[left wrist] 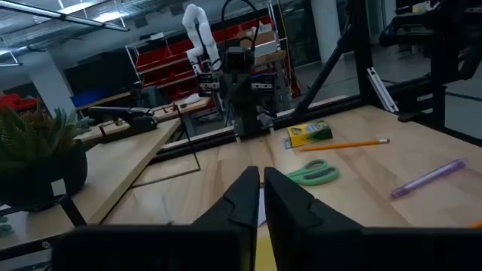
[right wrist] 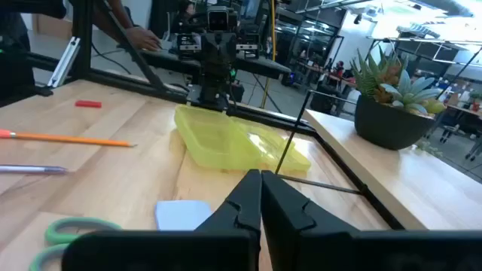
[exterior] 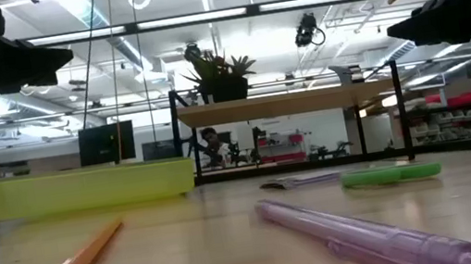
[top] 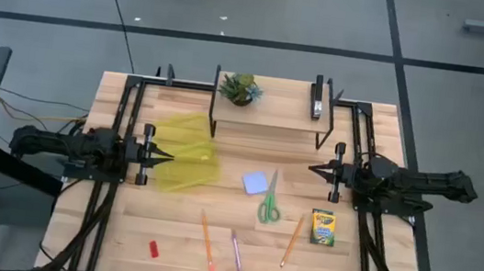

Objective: Pack school essentials

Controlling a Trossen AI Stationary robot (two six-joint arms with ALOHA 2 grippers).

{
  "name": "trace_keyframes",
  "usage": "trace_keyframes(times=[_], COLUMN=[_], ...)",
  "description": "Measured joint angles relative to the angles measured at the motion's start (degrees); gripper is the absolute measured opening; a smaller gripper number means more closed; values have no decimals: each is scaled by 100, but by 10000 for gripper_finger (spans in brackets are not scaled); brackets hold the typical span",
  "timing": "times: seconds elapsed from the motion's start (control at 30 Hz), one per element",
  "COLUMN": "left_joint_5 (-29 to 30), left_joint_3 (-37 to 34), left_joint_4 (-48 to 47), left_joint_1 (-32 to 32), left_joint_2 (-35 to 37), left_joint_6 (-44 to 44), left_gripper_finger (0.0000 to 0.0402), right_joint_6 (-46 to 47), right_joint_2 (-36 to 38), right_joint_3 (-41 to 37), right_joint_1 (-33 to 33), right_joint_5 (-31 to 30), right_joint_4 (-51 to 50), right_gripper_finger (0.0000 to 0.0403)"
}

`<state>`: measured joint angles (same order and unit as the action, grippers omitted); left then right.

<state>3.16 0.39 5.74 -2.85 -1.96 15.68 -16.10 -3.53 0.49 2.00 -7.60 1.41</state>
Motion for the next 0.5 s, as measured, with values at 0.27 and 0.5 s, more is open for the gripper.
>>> trace_keyframes(times=[0.27,0.5], left_joint_5=[0,0], left_joint_3=[0,0], left_joint_4=[0,0], left_joint_1=[0,0], left_joint_2=[0,-2], left_joint_6=[0,2], left_gripper_finger=[31,27], right_joint_6=[2,0], right_joint_2=[0,1], right_joint_3=[-2,-1], right_joint_1=[-2,-1], right_joint_5=[-2,-1], right_joint_4=[0,-2], right_gripper_finger=[15,15])
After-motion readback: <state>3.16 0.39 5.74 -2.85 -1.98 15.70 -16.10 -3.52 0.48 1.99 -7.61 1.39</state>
